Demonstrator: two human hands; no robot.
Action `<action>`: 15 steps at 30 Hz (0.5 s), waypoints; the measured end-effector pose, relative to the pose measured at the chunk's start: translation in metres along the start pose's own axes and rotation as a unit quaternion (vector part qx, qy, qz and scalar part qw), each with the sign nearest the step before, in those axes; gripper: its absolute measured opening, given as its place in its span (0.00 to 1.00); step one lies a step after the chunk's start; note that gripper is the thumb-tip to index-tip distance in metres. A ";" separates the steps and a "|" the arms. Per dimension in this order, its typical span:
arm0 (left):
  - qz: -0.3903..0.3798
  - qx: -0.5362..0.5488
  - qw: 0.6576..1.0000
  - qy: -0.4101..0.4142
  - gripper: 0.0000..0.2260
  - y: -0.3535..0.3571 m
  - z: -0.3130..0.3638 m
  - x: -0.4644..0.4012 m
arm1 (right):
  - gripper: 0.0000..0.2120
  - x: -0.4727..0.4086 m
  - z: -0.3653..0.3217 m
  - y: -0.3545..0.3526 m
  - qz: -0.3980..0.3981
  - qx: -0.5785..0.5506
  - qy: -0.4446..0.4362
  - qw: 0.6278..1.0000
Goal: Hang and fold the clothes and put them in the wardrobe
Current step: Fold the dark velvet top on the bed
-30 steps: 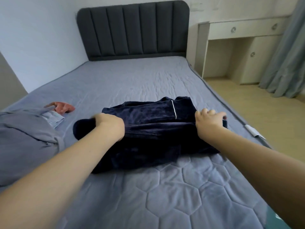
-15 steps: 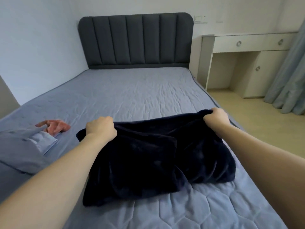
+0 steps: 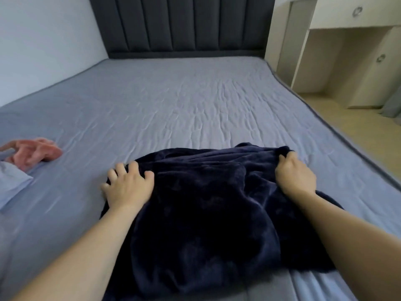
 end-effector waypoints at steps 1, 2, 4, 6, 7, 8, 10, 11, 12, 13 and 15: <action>0.035 0.006 0.999 0.007 0.17 -0.006 -0.001 -0.001 | 0.16 -0.007 0.001 -0.008 -0.004 -0.009 0.014 1.000; 0.072 0.003 0.997 0.018 0.15 -0.012 -0.003 -0.004 | 0.17 -0.016 0.003 -0.017 -0.001 -0.021 0.029 0.999; 0.143 0.004 0.989 0.031 0.13 -0.023 -0.013 -0.015 | 0.18 -0.041 0.005 -0.038 0.014 -0.034 0.050 0.998; 0.189 0.014 0.982 0.012 0.13 -0.038 -0.025 -0.037 | 0.18 -0.066 0.007 -0.058 0.021 -0.030 0.068 0.997; 0.183 0.002 0.983 -0.005 0.13 -0.045 -0.030 -0.048 | 0.17 -0.073 0.007 -0.063 0.016 -0.023 0.072 0.997; 0.153 -0.025 0.988 -0.025 0.14 -0.049 -0.032 -0.056 | 0.17 -0.074 0.006 -0.062 0.009 -0.011 0.073 0.997; 0.075 -0.077 0.994 -0.033 0.15 -0.053 -0.023 -0.059 | 0.16 -0.062 0.001 -0.047 -0.005 0.003 0.051 0.999; 0.050 -0.074 0.996 -0.007 0.15 -0.054 -0.013 -0.057 | 0.18 -0.053 -0.003 -0.038 -0.016 -0.005 0.026 1.000; 0.045 -0.047 0.997 0.050 0.15 -0.055 0.001 -0.054 | 0.20 -0.045 -0.007 -0.030 -0.034 -0.010 -0.006 0.999; 0.043 -0.002 0.992 0.122 0.14 -0.057 0.017 -0.048 | 0.22 -0.039 -0.011 -0.026 -0.058 0.010 -0.049 0.997; 0.020 0.066 0.964 0.257 0.14 -0.058 0.048 -0.031 | 0.19 -0.036 -0.016 -0.021 -0.103 0.077 -0.165 0.978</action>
Point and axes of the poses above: each hand's wrist, its own x-axis away from the middle knuckle, its own y-axis out of the palm, z = x × y, the point moved 1 cm from there along -x, towards the middle knuckle, and after that the axes turned 10 degrees about -x, right-handed, at the moved point
